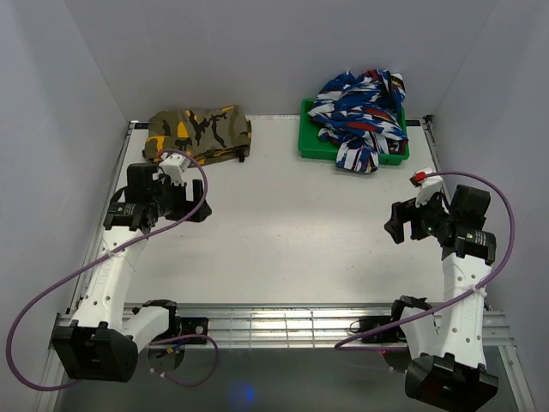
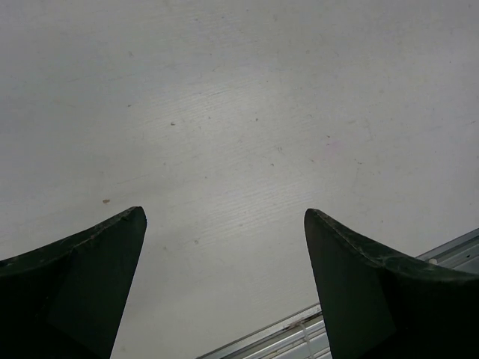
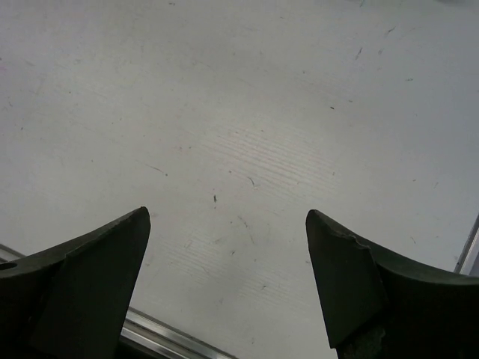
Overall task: Fold and stack the trousers
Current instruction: Grab the trousers from the pile
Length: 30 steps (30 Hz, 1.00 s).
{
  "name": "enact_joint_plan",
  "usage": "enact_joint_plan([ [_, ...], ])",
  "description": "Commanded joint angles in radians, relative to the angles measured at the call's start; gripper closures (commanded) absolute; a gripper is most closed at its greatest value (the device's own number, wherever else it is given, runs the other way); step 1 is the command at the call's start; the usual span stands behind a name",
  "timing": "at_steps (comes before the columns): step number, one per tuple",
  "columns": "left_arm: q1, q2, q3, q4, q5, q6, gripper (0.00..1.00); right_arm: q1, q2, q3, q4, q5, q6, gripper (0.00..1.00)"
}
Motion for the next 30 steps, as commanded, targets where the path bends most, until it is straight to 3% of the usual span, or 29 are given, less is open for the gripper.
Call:
enact_joint_plan([
  [1, 0.002, -0.019, 0.035, 0.048, 0.04, -0.01, 0.02, 0.005, 0.068, 0.027, 0.16, -0.012, 0.115, 0.1],
  [6, 0.002, 0.056, 0.112, 0.031, 0.153, -0.012, 0.02, 0.041, 0.338, 0.187, 0.332, -0.017, 0.195, 0.1],
  [10, 0.002, 0.097, 0.164, 0.028, 0.297, -0.002, 0.02, 0.118, 0.57, 0.478, 0.357, 0.057, 0.176, 0.1],
  [13, 0.002, 0.146, 0.211, 0.023, 0.339, -0.002, 0.02, 0.195, 0.722, 0.597, 0.394, 0.138, 0.116, 0.1],
  [21, 0.004, 0.225, 0.219, 0.037, 0.376, -0.038, 0.02, 0.342, 1.12, 0.953, 0.477, 0.311, -0.053, 0.1],
  [30, 0.021, 0.205, 0.123, 0.068, 0.343, -0.039, 0.02, 0.391, 1.498, 1.225, 0.56, 0.469, -0.164, 0.1],
])
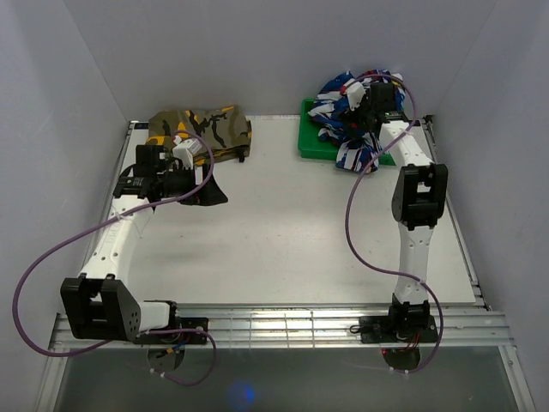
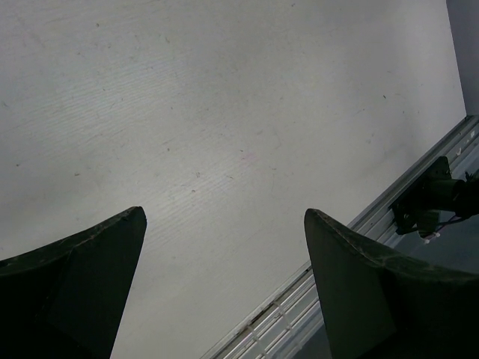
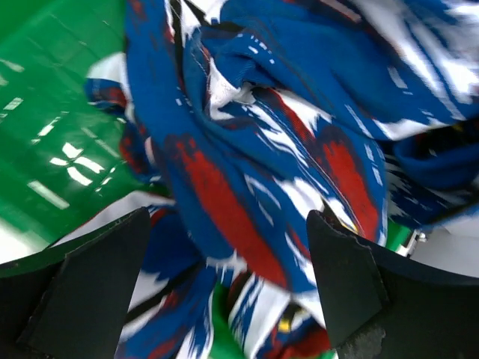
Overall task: Fold and stack the trousers
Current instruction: Grab the trousers from the pile
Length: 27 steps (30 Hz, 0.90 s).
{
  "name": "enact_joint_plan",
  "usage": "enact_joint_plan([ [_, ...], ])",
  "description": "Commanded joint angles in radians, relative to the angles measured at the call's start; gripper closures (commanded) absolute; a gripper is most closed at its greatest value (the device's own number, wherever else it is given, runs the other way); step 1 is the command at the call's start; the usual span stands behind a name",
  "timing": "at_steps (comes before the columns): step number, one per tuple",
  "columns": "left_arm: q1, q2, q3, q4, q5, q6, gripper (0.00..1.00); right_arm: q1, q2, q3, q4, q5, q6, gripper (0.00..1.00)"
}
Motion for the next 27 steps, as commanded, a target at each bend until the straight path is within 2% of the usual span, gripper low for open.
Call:
enact_joint_plan([
  [1, 0.016, -0.04, -0.038, 0.023, 0.019, -0.01, 0.02, 0.002, 0.108, 0.164, 0.059, 0.074, -0.041, 0.1],
  [6, 0.033, -0.061, -0.07, 0.035, 0.027, -0.015, 0.02, 0.019, 0.247, 0.217, 0.091, 0.083, -0.074, 0.1],
  [12, 0.044, -0.067, -0.084, 0.035, 0.018, -0.016, 0.02, 0.036, 0.352, 0.203, 0.293, 0.206, -0.142, 0.1],
  [14, 0.047, -0.067, -0.086, 0.037, 0.011, -0.016, 0.02, 0.036, 0.377, 0.205, 0.391, 0.242, -0.182, 0.05],
  [15, 0.049, -0.067, -0.089, 0.037, 0.01, -0.019, 0.02, 0.036, 0.382, 0.205, 0.418, 0.255, -0.191, 0.1],
  [17, 0.052, -0.066, -0.09, 0.038, 0.005, -0.019, 0.02, 0.034, 0.382, 0.205, 0.48, 0.278, -0.2, 0.3],
  [18, 0.052, -0.066, -0.092, 0.04, 0.002, -0.019, 0.02, 0.034, 0.371, 0.205, 0.491, 0.281, -0.2, 0.48],
  [19, 0.052, -0.063, -0.092, 0.043, 0.001, -0.022, 0.02, 0.034, 0.365, 0.203, 0.502, 0.287, -0.202, 0.55],
  [20, 0.052, -0.061, -0.089, 0.041, -0.002, -0.022, 0.02, 0.034, 0.348, 0.202, 0.524, 0.292, -0.209, 0.71],
  [22, 0.052, -0.052, -0.078, 0.038, -0.001, -0.024, 0.02, 0.034, 0.324, 0.202, 0.553, 0.313, -0.211, 0.85],
  [23, 0.052, -0.048, -0.07, 0.035, -0.005, -0.024, 0.02, 0.034, 0.29, 0.203, 0.57, 0.322, -0.205, 0.91],
  [27, 0.052, -0.035, -0.038, 0.027, -0.036, -0.024, 0.02, 0.036, 0.176, 0.203, 0.68, 0.362, -0.173, 0.92],
])
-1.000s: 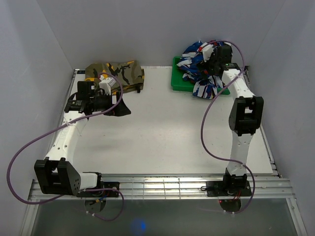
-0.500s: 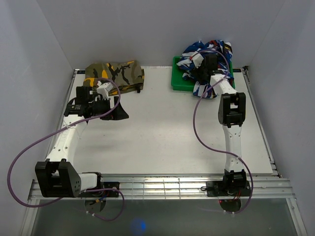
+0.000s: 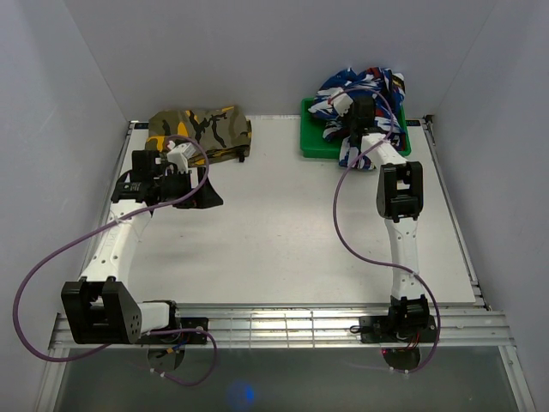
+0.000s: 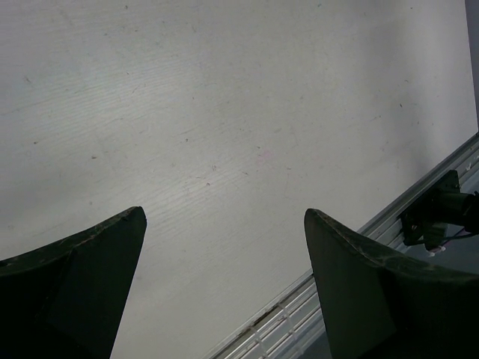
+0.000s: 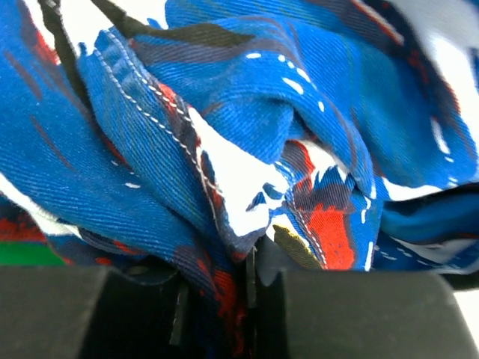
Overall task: Fold and stack the trousers
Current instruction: Grab the trousers from the pile, then move the trousers to the center of the board
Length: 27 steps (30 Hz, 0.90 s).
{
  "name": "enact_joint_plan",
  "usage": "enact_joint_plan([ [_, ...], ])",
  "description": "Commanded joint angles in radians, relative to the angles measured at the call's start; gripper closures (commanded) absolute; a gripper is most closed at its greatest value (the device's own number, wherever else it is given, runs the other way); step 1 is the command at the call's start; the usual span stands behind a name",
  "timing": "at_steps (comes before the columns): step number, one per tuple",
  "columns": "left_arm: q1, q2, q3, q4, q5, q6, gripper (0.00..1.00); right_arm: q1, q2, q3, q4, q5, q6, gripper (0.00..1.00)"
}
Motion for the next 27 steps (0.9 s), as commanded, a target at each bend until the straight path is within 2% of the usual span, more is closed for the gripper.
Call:
enact_joint_plan([
  [1, 0.006, -0.009, 0.046, 0.001, -0.021, -0.01, 0.02, -0.009, -0.196, 0.036, 0.325, 0.088, 0.015, 0.92],
  [9, 0.006, -0.016, 0.07, 0.01, -0.052, -0.041, 0.02, 0.003, -0.457, 0.059, 0.424, 0.096, 0.118, 0.92],
  [11, 0.042, -0.021, 0.073, 0.011, -0.058, -0.049, 0.02, 0.016, -0.517, 0.07, 0.438, 0.087, 0.129, 0.92],
  [21, 0.068, -0.041, 0.099, 0.004, -0.086, -0.073, 0.02, 0.063, -0.785, 0.084, 0.379, 0.01, 0.203, 0.92],
  [27, 0.104, -0.062, 0.12, -0.004, -0.058, -0.081, 0.02, 0.088, -0.992, -0.047, 0.297, -0.099, 0.27, 0.92],
])
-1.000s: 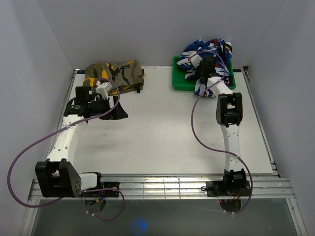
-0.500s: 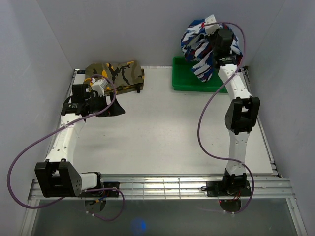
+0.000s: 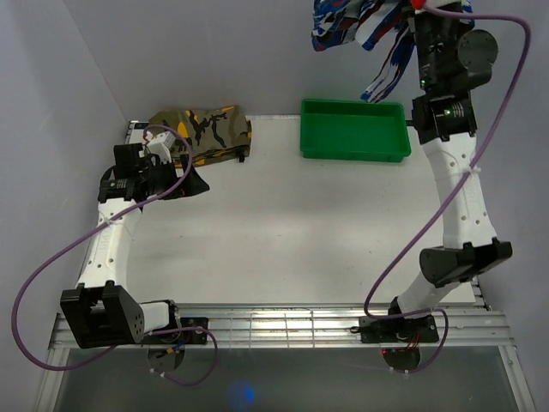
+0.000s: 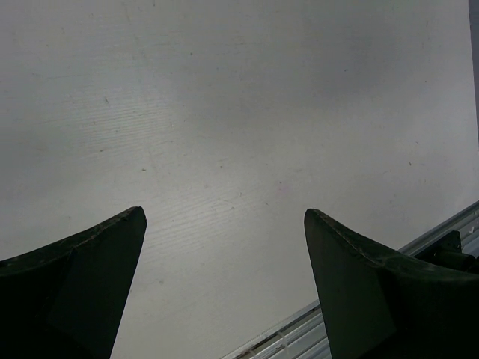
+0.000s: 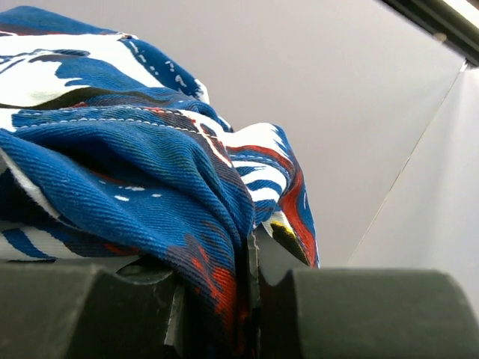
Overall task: Fold and stack the trousers
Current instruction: Move the trousers to the center of the board
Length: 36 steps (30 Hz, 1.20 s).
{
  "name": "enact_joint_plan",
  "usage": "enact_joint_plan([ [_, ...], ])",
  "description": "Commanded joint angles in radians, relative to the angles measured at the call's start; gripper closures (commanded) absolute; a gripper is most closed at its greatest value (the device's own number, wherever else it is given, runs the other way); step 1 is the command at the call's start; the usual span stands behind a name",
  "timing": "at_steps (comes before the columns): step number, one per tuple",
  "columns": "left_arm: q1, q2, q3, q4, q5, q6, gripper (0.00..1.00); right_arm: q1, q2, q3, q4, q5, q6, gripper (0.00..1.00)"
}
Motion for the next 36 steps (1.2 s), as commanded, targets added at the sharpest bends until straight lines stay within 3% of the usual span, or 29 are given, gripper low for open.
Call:
enact_joint_plan([
  [1, 0.027, -0.058, 0.057, -0.005, 0.029, -0.01, 0.02, 0.011, -0.178, -0.114, 0.091, -0.1, 0.063, 0.92],
  [10, 0.062, -0.124, 0.162, -0.063, 0.074, 0.049, 0.02, 0.024, -0.521, -0.524, -0.115, -0.559, 0.065, 0.92],
  [18, 0.062, -0.169, 0.145, -0.117, 0.107, 0.068, 0.02, 0.163, -0.612, -0.982, -0.231, -0.664, 0.135, 0.92],
  [21, 0.062, -0.164, 0.116, -0.155, 0.135, 0.113, 0.03, 0.302, -0.576, -1.122, -0.212, -0.626, 0.203, 0.92],
  [24, 0.062, -0.182, 0.038, -0.228, 0.248, 0.31, 0.06, 0.352, -0.359, -1.19, -0.205, -0.605, 0.425, 0.92],
  [26, 0.053, -0.268, -0.064, -0.245, 0.2, 0.549, 0.05, 0.318, -0.237, -1.225, -0.121, -0.569, 0.538, 0.92],
  [28, 0.021, -0.243, -0.075, -0.288, 0.139, 0.669, 0.05, 0.231, -0.15, -1.207, -0.109, -0.602, 0.679, 0.92],
  [32, -0.106, -0.17, -0.088, -0.285, 0.108, 0.653, 0.07, 0.134, -0.129, -1.237, -0.148, -0.608, 0.772, 0.92],
  [33, -0.142, -0.173, -0.108, -0.255, 0.098, 0.607, 0.07, 0.096, -0.134, -1.243, -0.19, -0.608, 0.775, 0.88],
  [34, -0.182, -0.178, -0.122, -0.232, 0.076, 0.58, 0.06, 0.078, -0.138, -1.24, -0.216, -0.618, 0.769, 0.66],
  [36, -0.345, -0.183, -0.145, -0.178, -0.024, 0.532, 0.06, 0.024, -0.145, -1.207, -0.378, -0.648, 0.684, 0.35],
])
